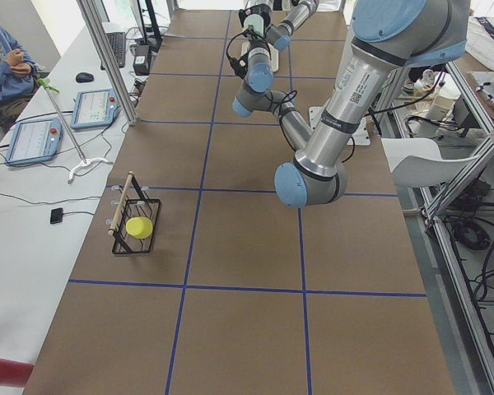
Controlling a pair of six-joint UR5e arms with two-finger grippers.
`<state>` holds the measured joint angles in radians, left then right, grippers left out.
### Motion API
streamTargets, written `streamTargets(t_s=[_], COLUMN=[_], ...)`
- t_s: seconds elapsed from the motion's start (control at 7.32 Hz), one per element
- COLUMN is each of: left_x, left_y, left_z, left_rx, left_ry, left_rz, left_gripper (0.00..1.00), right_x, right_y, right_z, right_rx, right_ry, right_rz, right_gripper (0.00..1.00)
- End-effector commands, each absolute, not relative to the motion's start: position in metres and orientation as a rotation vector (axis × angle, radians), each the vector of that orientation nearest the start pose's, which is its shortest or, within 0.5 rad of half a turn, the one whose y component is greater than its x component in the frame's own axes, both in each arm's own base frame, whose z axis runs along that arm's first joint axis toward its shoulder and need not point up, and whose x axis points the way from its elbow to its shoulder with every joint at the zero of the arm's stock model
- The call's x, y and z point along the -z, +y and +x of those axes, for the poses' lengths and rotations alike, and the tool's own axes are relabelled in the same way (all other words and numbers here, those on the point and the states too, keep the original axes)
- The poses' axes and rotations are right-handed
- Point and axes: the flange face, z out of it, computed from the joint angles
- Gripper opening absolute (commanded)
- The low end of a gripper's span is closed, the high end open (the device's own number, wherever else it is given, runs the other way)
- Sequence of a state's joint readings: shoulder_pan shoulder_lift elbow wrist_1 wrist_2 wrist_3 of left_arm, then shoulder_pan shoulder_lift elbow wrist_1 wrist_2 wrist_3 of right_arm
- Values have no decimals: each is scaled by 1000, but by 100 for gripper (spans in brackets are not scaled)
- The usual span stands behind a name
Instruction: Left arm grabs green cup and hands to right arm on tray
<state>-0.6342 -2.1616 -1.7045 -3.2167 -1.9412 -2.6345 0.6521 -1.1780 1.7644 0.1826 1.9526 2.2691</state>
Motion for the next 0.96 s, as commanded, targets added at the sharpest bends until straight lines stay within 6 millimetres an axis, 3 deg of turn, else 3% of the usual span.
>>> streamTargets(t_s=[0.0,0.27,0.41,0.55,0.68,0.82], left_x=[-122,-124,-124,-137,-152,-168], left_y=[-389,-389,-392,-395,-400,-416], left_z=[365,364,359,353,334,315], left_rx=[426,432,434,446,468,515], left_ry=[2239,2235,2242,2234,2235,2227], left_rz=[-669,-664,-652,-604,-549,-495], left_gripper=[0,99,100,100,100,100], right_x=[-203,-208,-210,-243,-262,-273], right_y=[-372,-372,-373,-364,-364,-376], right_z=[-327,-327,-324,-310,-304,-285], right_rx=[-261,-273,-272,-259,-283,-327], right_ry=[-2271,-2263,-2268,-2301,-2305,-2295], right_rz=[-240,-243,-240,-245,-236,-202], right_gripper=[0,0,0,0,0,0])
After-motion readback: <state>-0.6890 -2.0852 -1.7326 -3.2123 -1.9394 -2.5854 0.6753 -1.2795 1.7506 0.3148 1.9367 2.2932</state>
